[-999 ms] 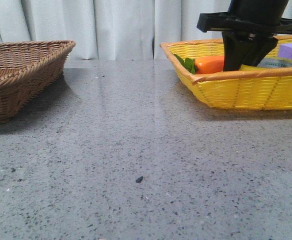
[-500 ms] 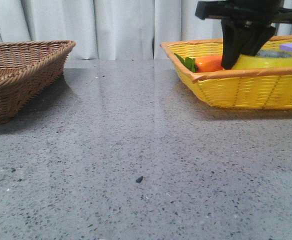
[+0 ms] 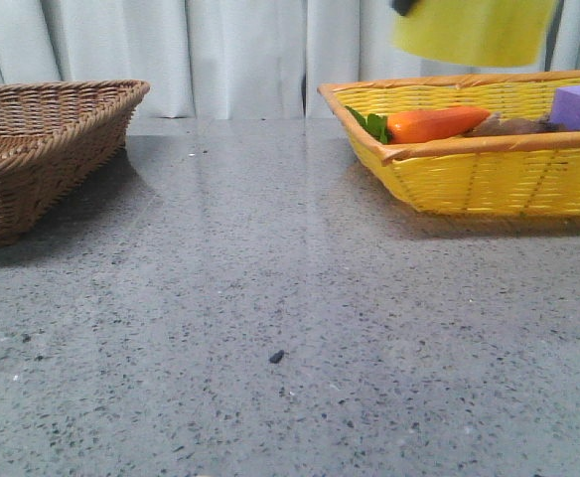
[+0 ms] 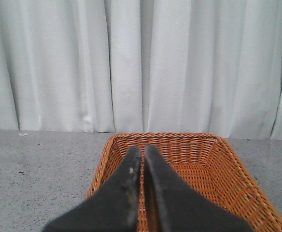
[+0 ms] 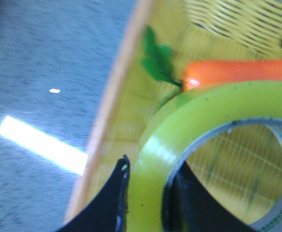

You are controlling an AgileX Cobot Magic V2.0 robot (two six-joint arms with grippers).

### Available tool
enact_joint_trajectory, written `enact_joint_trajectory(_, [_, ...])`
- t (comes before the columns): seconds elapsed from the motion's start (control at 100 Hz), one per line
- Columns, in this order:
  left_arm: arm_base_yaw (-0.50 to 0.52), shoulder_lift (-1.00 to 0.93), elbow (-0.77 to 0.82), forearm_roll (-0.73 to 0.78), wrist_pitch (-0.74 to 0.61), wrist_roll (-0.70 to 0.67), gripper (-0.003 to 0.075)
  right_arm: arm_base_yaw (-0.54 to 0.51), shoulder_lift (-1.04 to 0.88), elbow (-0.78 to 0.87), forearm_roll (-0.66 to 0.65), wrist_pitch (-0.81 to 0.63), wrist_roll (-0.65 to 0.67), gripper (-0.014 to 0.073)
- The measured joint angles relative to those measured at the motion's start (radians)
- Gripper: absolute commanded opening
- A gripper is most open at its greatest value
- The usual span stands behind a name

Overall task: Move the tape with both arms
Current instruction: 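Lift the tape roll and set it on the table between baskets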

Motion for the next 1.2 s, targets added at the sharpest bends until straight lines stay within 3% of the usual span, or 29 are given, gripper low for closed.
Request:
enact_joint_trajectory(0.43, [0.0, 0.0, 0.0, -0.004, 0.0, 0.0, -0.0021, 0.343, 0.049, -0.012, 0.034, 0.01, 0.0, -0.0064])
enact_joint_trajectory(0.88, [0.0, 0.0, 0.0, -0.004, 0.0, 0.0, -0.0021, 0.374, 0.209, -0.012, 0.028, -0.074, 0.0, -0.0059])
enact_joint_trajectory(0.969, [0.0, 0.0, 0.0, -0.004, 0.0, 0.0, -0.0021, 0.374, 0.226, -0.012, 0.026, -0.088, 0.0, 0.0009])
enact_joint_trajectory(1.089, [0.0, 0.0, 0.0, -0.004, 0.0, 0.0, -0.0021, 0.374, 0.246, -0.012, 0.022, -0.092, 0.0, 0.018])
enact_joint_trajectory(1.199, [0.0, 0.0, 0.0, -0.004, 0.0, 0.0, -0.0021, 0.374, 0.252, -0.012, 0.018, -0.099, 0.0, 0.0226])
